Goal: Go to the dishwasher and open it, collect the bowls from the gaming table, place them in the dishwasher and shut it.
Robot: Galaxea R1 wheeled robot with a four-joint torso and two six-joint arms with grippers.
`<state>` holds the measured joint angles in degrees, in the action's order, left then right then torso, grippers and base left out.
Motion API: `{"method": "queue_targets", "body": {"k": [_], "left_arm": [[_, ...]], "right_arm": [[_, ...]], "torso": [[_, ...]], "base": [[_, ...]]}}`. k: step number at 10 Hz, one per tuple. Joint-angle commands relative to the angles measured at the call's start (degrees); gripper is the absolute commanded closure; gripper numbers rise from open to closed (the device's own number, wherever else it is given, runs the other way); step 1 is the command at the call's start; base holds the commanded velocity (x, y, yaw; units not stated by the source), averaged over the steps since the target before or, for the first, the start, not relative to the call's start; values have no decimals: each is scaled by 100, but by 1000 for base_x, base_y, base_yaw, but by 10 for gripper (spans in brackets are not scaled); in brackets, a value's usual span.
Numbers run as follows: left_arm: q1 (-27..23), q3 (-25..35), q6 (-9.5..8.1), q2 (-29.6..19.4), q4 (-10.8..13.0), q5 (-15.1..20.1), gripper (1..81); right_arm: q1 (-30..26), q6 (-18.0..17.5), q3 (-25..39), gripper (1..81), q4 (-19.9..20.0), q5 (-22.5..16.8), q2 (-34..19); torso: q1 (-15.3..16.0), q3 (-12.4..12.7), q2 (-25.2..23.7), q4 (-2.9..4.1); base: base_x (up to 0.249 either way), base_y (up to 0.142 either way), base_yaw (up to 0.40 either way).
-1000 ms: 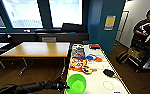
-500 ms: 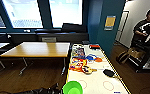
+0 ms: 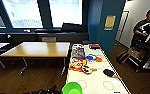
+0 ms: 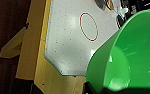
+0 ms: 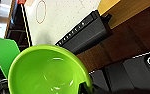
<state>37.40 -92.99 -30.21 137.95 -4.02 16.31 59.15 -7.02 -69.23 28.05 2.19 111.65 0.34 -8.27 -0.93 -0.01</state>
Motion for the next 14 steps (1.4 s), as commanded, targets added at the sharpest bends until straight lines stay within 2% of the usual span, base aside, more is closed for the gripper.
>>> {"method": "queue_targets", "body": {"k": [1, 6, 9, 11, 14], "left_arm": [[-659, 324, 6, -232, 24, 48, 811], [-353, 571, 94, -531, 68, -180, 811], [0, 589, 94, -592, 297, -401, 811], [201, 589, 112, -619, 402, -409, 811], [658, 519, 112, -566, 692, -603, 811]], "right_arm": [[-425, 17, 130, 811, -107, -299, -264], [-346, 25, 69, 811, -151, -299, -150], [-206, 25, -81, 811, -247, -299, -26], [-109, 17, -405, 811, -274, -299, 175], [-30, 61, -898, 811, -370, -342, 571]], "torso": [[0, 0, 0, 0], [-9, 2, -4, 0], [-11, 4, -4, 0], [-9, 4, -4, 0], [-11, 4, -4, 0]], "base": [[-66, 0, 0], [-87, 0, 0], [-106, 0, 0], [-107, 0, 0], [-109, 0, 0]]}}
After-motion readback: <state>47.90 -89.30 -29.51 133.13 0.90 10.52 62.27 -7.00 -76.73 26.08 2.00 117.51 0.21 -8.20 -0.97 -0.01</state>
